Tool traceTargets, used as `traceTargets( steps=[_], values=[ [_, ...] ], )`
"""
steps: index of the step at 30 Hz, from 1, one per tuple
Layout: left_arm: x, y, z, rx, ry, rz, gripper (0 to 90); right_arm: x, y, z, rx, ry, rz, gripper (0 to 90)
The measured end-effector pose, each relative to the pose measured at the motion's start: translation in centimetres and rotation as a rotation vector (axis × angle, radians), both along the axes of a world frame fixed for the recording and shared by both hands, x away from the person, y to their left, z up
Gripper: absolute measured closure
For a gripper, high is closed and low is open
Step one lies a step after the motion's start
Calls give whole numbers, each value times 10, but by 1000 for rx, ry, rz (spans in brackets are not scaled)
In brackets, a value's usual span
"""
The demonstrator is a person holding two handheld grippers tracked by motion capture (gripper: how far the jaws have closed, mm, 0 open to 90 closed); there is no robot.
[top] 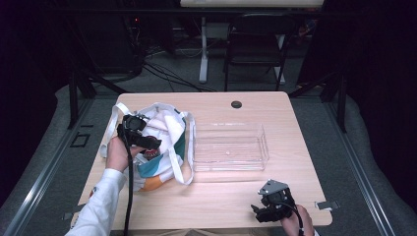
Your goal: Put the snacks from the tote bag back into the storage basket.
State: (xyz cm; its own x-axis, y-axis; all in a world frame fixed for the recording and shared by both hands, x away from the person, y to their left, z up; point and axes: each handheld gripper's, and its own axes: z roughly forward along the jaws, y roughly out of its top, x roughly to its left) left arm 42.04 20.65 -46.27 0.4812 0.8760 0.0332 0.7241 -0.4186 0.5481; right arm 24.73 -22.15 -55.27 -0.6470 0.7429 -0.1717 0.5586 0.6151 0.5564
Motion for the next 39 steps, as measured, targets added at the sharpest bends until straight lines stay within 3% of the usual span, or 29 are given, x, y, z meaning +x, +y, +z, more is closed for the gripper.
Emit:
traceTargets(
  steps=[15,29,39],
  values=[
    [17,-3,-17,64,50,2,0,0,0,0,-2,-1,-5,147],
    [19,0,-25,101,71,5,7,-1,1,0,1,3,2,146],
    [18,-3,-28,104,79,-14,106,0,1,0,1,4,4,147]
  ],
)
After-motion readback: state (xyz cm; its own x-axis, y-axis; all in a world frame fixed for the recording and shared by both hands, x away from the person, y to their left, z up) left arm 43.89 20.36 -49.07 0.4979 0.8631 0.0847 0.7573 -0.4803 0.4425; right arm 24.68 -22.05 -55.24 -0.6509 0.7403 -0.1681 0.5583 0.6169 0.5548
